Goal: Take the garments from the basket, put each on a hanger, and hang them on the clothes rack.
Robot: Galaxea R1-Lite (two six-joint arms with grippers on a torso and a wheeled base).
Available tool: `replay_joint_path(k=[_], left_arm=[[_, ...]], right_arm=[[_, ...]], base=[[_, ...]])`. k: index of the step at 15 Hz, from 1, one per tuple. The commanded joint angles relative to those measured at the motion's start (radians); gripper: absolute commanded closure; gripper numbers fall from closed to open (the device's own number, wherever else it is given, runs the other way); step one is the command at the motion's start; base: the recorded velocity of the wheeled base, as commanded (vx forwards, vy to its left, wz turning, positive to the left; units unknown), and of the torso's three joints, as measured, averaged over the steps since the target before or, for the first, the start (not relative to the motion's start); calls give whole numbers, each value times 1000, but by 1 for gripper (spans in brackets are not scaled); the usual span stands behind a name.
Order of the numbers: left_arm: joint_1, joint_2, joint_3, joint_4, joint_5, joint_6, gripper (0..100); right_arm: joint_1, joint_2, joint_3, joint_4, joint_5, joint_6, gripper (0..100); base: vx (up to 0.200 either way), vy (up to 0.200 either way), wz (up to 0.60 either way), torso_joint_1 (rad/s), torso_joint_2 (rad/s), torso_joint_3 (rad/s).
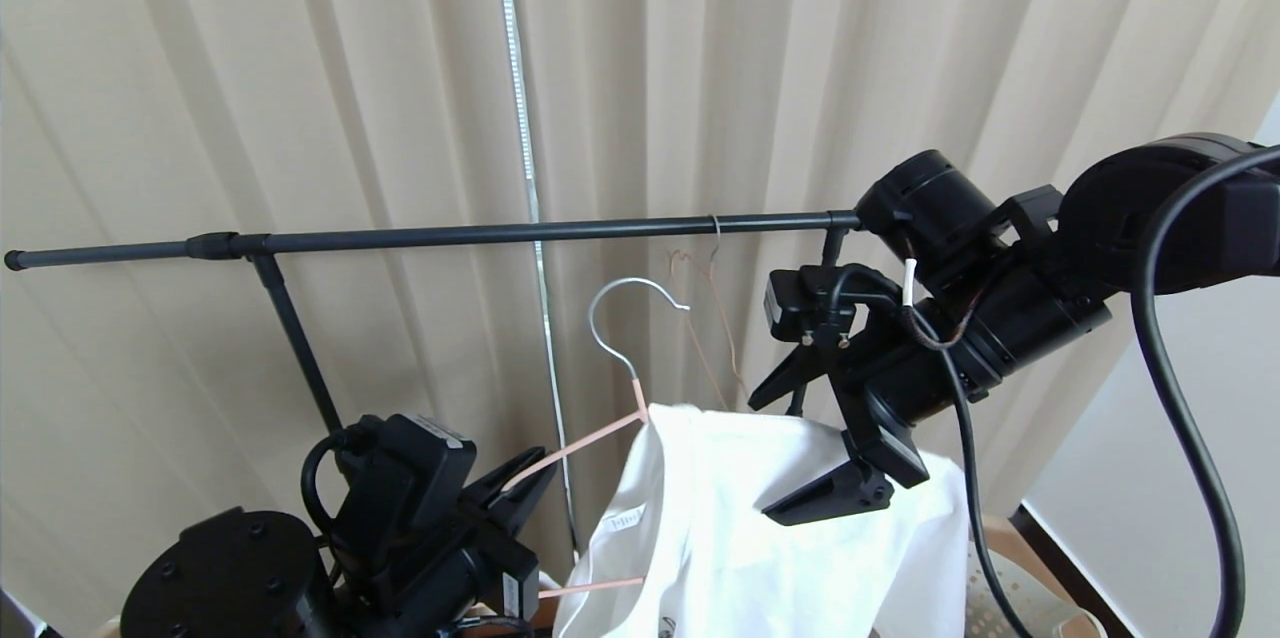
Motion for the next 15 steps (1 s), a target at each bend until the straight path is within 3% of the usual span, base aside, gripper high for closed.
replay_joint_path(k=[1, 8, 10, 14, 15], left_arm=[[2, 0, 0, -1, 1, 0, 100], [3, 1, 6, -1, -2, 2, 100], [8, -5, 21, -1, -49, 8, 100], [18, -12, 20, -1, -50, 12, 100], [18, -12, 23, -1, -50, 20, 0]], right_arm=[[0, -1, 3, 0, 0, -7, 100], [0, -7, 5, 32, 0, -19, 100], [0, -8, 5, 32, 0, -19, 100], [0, -13, 3, 32, 1, -18, 100], [0, -21, 3, 32, 1, -18, 100]], base=[[0, 0, 0, 0, 0, 0], [0, 0, 0, 0, 0, 0], [0, 0, 0, 0, 0, 0], [0, 0, 0, 0, 0, 0], [0, 0, 0, 0, 0, 0]])
